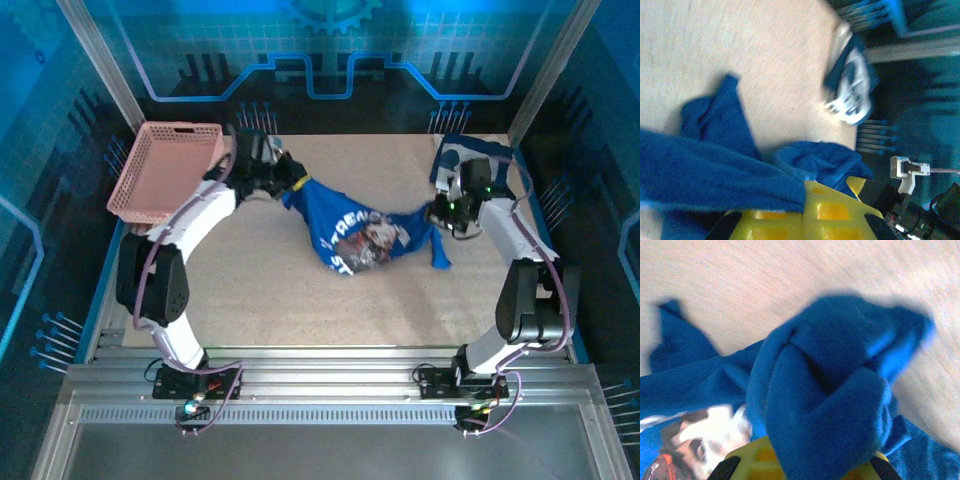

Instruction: Fold and stack the t-shirts

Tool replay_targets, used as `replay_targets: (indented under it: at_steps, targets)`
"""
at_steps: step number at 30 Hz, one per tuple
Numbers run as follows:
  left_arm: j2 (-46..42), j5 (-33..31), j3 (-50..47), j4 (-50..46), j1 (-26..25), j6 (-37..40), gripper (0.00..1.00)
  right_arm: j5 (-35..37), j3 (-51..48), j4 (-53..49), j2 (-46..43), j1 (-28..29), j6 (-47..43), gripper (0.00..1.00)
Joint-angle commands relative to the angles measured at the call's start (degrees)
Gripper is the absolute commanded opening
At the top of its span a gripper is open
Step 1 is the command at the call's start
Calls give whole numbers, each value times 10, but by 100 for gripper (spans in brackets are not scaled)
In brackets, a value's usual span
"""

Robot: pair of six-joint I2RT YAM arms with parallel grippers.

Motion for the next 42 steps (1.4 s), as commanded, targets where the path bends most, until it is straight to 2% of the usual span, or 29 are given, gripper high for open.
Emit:
replay_targets:
  at_steps: [1, 7, 10, 13, 15, 16, 17, 19, 20, 23, 24, 25, 26, 28, 30, 31, 36, 42]
  targets:
    - [-65, -10, 80, -22, 37, 65, 0, -72, 95, 62, -26, 44, -5, 0]
    - [-92, 2, 247, -51, 106, 120, 0, -129, 254, 155, 39, 104, 19, 1]
    - [-75, 26, 359, -89, 108, 166, 0, -144, 296, 205, 81, 107, 56, 3]
    - [-77, 59, 372, -76, 99, 168, 0, -141, 305, 243, 119, 105, 65, 6]
    - [-92, 76, 324, -59, 69, 185, 0, -127, 337, 180, 163, 97, 53, 18]
    - [-102, 80, 281, -46, 41, 193, 0, -126, 342, 155, 181, 90, 45, 20]
    - [-111, 82, 230, -31, 8, 195, 0, -118, 342, 130, 194, 78, 41, 24]
    - [-118, 82, 125, 9, -65, 180, 0, -117, 310, 116, 204, 51, 42, 41]
    - [-119, 81, 61, 47, -107, 165, 0, -116, 285, 113, 200, 34, 45, 46]
    - [-94, 61, -66, 126, -231, 136, 0, -104, 221, 84, 162, -26, 49, 52]
    - [-80, 72, -89, 152, -260, 124, 2, -96, 200, 77, 142, -44, 49, 54]
    - [-64, 72, -104, 159, -289, 120, 14, -91, 179, 69, 118, -63, 45, 58]
    - [-50, 74, -114, 163, -310, 118, 39, -91, 163, 58, 94, -80, 38, 61]
    - [-43, 72, -124, 164, -326, 111, 60, -80, 143, 28, 54, -94, 24, 68]
    - [-63, 52, -135, 176, -320, 99, 82, -81, 122, 2, 19, -91, 11, 72]
    - [-79, 44, -133, 173, -312, 96, 99, -87, 109, -11, 2, -86, 10, 73]
    - [-152, -2, -101, 24, -232, 99, 99, -104, 27, -62, -68, -20, 11, 74]
    - [-264, -52, -229, -144, -97, 49, 99, -76, -43, -155, -93, 122, 7, 73]
